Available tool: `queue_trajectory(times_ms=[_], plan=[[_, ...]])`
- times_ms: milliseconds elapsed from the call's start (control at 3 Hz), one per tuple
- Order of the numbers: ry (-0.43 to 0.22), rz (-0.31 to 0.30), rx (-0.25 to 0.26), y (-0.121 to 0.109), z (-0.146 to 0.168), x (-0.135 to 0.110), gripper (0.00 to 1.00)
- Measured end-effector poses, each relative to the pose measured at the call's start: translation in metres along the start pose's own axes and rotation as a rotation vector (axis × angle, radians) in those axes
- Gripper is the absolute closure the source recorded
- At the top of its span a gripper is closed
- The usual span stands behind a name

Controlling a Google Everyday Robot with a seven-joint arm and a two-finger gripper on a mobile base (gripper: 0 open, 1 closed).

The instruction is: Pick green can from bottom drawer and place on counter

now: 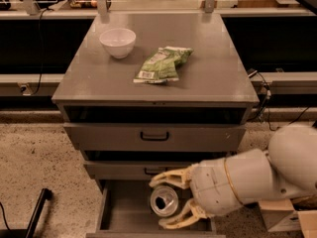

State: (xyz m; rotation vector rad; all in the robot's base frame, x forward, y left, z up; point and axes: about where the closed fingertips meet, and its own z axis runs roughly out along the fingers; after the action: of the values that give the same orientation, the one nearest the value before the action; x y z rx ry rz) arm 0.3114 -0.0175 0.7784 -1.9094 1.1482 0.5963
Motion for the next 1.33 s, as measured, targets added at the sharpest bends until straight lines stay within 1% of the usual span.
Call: queue_trajectory(times_ms=[333,667,1000,1333], plan=[[0.075,0.021,0.029,-0.059,-0.025,-0.038,1.0],[0.067,0.067,0.051,-0.081,-0.03,-0.053,1.0],[0.067,0.067,0.051,-0.081,-0.03,-0.053,1.0],[0.109,0.066,0.068,-0.099,-0.035,-0.045,1.0]])
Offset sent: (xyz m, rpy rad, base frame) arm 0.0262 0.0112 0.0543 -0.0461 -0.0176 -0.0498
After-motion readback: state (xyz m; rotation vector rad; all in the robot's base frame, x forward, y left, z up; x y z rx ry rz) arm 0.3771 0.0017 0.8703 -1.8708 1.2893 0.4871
